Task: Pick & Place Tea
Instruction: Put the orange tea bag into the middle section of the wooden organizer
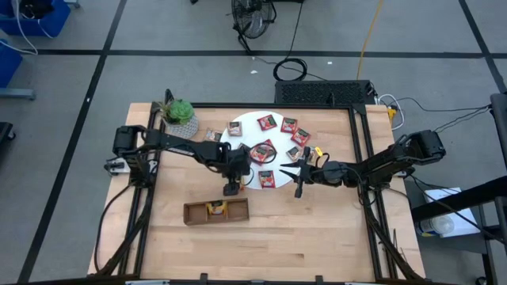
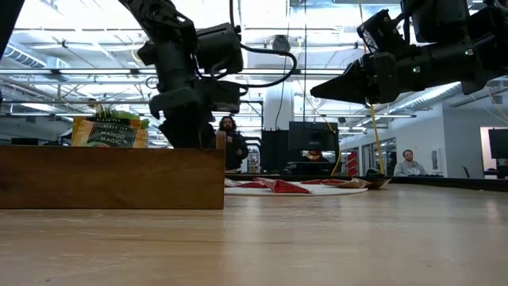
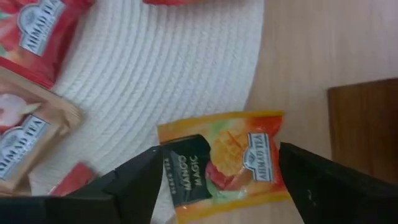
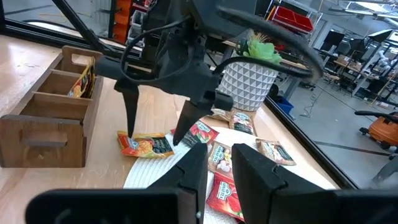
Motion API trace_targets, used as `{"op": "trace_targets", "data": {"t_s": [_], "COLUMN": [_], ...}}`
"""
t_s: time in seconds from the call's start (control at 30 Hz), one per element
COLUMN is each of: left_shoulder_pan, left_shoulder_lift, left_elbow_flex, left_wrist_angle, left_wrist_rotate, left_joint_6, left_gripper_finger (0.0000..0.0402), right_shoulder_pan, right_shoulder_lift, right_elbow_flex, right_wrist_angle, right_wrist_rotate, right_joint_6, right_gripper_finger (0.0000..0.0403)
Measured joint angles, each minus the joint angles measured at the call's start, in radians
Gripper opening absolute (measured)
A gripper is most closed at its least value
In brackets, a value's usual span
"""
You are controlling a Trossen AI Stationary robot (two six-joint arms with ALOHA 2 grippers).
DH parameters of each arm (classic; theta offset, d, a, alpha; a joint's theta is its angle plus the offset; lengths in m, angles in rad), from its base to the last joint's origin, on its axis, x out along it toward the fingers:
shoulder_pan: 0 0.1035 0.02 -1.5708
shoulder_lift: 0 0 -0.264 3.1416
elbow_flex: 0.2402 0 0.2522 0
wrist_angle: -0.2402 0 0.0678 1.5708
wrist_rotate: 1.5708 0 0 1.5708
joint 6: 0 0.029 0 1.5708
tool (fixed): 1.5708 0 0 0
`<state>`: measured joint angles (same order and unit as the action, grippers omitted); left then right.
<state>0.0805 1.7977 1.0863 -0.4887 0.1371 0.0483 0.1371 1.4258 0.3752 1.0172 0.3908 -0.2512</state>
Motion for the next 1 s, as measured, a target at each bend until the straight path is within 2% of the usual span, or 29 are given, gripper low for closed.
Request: {"op": "trace_targets", "data": {"t_s": [0.2,0.5,0.73,0.87,1.0], "left_shoulder_pan": [0.004,0.004,0.004,0.003,0.002], "left_shoulder_lift": [0.025,0.112,0.108,0.109,0.11], "left_elbow_flex": [0.0,0.006,0.003,0.003,0.003], "left_wrist_angle": [0.036,0.089,0.09,0.076,0.064], "left_wrist_rotate": [-0.006,-0.001,0.0,-0.021,-0.04], "left_joint_6": [0.002,0.003,0.002,0.0,-0.002], "left_gripper_finger": [0.0294,0.0296,0.0286,0.0272,0.0241], "right_shoulder_pan": [0.0,0.0,0.0,0.0,0.0], "right_shoulder_lift": [0.0,0.0,0.0,0.0,0.0], "right_elbow_flex": [0.0,0.001,0.0,0.0,0.0], "right_wrist_angle": [0.0,-0.005,-0.007,-0.006,-0.006], "right_wrist_rotate": [0.0,0.0,0.0,0.0,0.0], "right_joint_6": [0.0,-0.001,-0.001,-0.001,-0.001], "right_gripper_finger": [0.0061,0.0061,0.0061,0.0061,0.0061]}}
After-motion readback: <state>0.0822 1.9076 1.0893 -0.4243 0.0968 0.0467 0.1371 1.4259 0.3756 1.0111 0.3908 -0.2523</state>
